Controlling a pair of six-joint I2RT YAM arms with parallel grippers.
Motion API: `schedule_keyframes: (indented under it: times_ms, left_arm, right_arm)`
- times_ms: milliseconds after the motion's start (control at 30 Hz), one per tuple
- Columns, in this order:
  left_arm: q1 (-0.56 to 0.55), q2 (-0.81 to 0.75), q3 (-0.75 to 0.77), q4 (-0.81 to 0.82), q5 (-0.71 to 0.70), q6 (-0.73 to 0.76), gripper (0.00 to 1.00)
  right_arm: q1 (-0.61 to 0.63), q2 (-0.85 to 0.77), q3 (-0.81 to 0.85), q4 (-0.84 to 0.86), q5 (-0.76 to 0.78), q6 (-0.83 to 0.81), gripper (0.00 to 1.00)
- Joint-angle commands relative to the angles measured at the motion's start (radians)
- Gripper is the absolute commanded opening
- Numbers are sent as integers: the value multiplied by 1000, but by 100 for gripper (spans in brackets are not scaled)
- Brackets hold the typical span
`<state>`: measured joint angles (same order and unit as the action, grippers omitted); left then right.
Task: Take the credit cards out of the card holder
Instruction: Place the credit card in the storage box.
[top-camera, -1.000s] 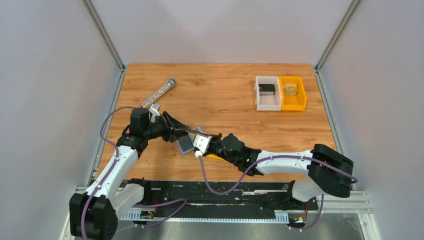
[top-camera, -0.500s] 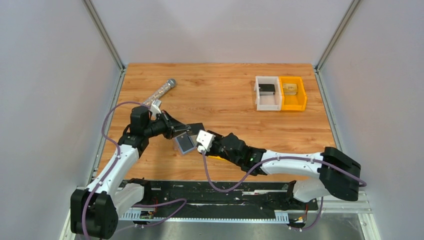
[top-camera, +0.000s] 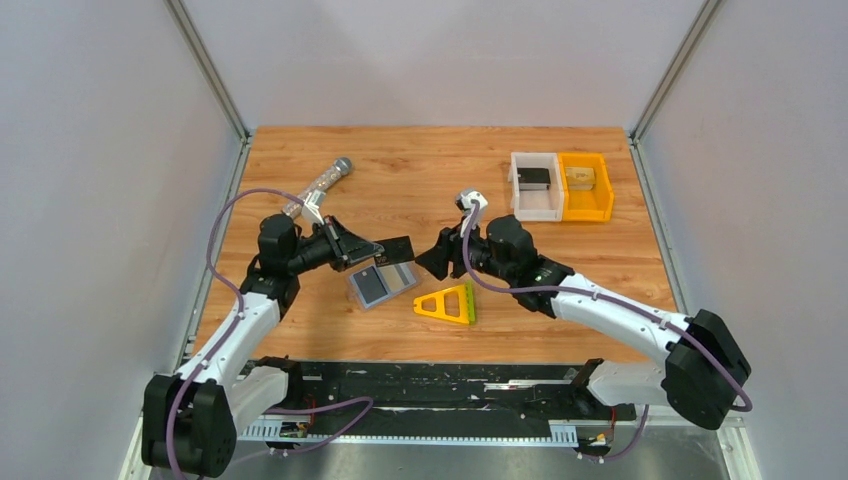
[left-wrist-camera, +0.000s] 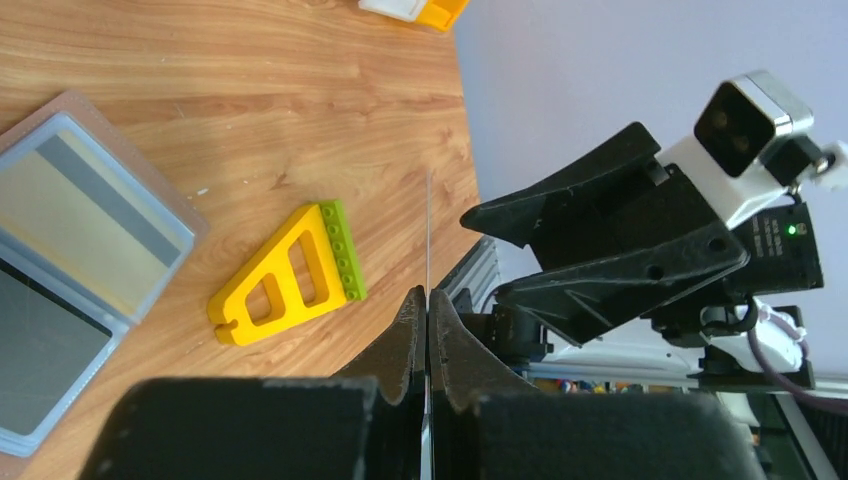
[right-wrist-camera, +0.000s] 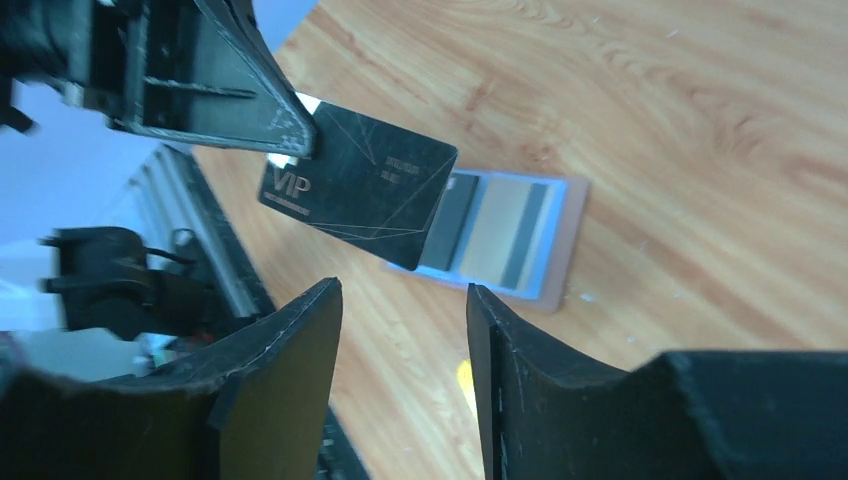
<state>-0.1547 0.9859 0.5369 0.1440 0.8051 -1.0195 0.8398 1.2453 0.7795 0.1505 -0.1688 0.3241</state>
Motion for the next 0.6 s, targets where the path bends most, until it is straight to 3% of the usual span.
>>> schedule_keyframes:
  times_ms: [0,167,333,567]
  left_arm:
    - [3,-28,-45,167,32,-30,0]
    - [3,-46,-59,233,30,-71,0]
    - [3,-52,-86,324,32,-140,0]
    - [-1,-61,-92,398,52,-187,0]
  right_arm:
    - [-38,-33,-17,59,-149,352,51]
    - [-111,-21,-55,163,-245,518,51]
    - [-122,15,-16,154,-260,547,56]
    - [-128,83,23,202,-305,591,53]
